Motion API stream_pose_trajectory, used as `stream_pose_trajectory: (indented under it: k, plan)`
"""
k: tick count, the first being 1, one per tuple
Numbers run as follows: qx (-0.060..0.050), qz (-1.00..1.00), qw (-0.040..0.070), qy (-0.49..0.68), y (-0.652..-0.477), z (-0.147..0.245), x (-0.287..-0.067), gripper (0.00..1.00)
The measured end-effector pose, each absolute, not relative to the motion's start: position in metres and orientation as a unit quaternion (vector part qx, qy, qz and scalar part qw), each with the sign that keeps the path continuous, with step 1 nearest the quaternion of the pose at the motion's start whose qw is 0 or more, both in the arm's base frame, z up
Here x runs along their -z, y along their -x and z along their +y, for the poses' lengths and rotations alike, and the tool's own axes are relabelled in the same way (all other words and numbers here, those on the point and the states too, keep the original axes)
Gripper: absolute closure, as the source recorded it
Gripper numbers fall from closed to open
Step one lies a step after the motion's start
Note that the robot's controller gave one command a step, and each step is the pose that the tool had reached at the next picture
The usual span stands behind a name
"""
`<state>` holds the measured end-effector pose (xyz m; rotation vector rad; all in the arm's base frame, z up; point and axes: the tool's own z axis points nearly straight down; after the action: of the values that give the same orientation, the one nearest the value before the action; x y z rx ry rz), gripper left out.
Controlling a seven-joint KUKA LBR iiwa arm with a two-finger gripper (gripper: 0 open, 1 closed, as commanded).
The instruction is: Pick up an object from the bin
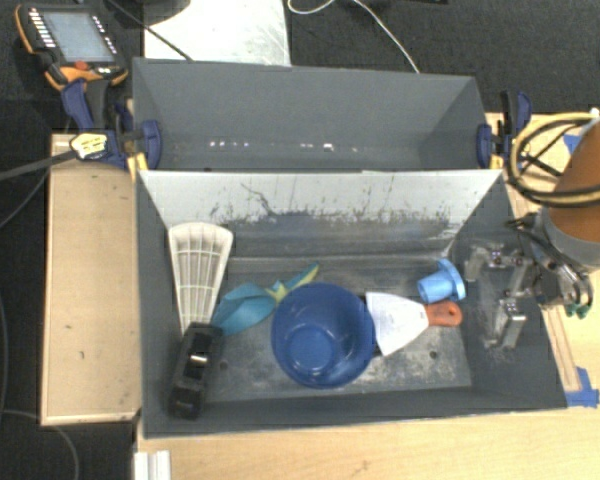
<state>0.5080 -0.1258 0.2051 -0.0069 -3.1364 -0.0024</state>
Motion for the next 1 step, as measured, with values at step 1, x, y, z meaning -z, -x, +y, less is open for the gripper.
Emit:
stream_pose_trajectory:
  k: [1]
  plan:
    - [0.0,-1.0,-0.002,-0.001,-0.5098,-0.1253,-0.2096,0.0]
